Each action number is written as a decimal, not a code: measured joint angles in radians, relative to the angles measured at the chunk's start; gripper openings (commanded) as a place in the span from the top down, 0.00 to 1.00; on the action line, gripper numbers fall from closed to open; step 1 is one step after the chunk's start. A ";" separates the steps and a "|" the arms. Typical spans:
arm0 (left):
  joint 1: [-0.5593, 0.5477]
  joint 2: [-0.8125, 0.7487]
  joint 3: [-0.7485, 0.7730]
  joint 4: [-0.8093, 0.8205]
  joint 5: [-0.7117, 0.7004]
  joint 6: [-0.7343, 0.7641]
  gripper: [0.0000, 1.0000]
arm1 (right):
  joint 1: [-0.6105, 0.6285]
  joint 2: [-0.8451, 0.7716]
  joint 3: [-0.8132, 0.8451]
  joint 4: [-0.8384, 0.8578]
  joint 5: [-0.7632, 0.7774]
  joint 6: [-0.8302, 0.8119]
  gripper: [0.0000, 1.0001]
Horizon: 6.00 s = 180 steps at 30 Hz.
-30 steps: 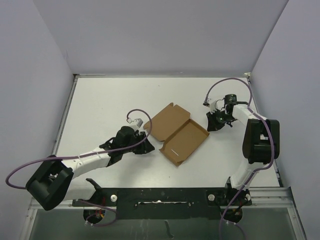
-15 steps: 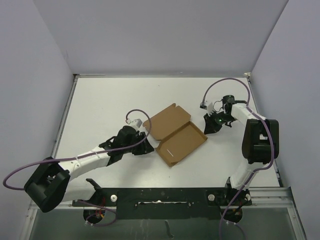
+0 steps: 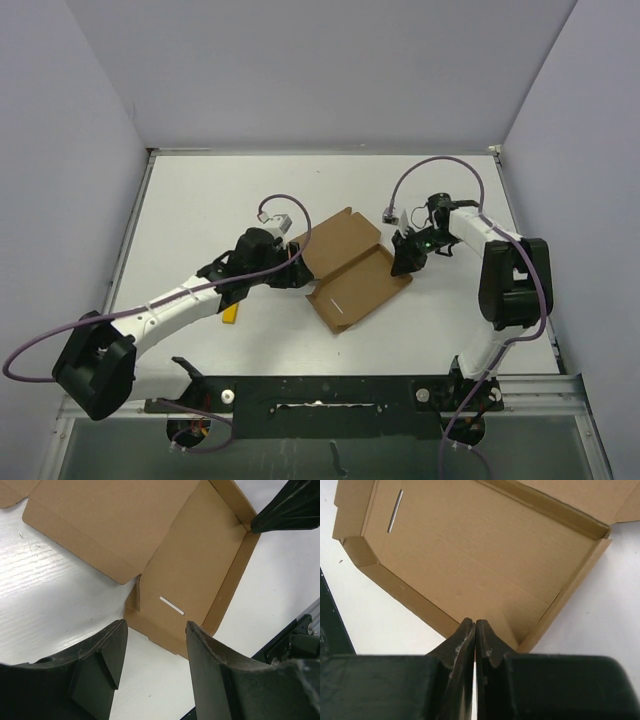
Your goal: Fold the paper box
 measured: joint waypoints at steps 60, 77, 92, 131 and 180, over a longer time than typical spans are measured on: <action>0.018 0.356 0.093 0.151 0.125 -0.021 0.67 | 0.013 0.002 -0.002 0.024 0.070 0.034 1.00; -0.011 0.056 0.063 0.015 0.153 -0.024 0.74 | -0.012 -0.029 -0.002 0.027 0.018 0.034 0.99; -0.329 0.061 0.031 -0.090 0.150 -0.098 0.90 | -0.043 -0.069 -0.016 0.092 0.117 0.038 1.00; -0.262 0.385 0.159 -0.134 -0.042 -0.023 0.91 | 0.039 -0.017 -0.021 0.081 0.130 0.017 0.99; 0.095 0.137 0.024 -0.091 0.064 0.013 0.71 | 0.439 -0.335 -0.328 0.248 -0.084 -0.405 0.48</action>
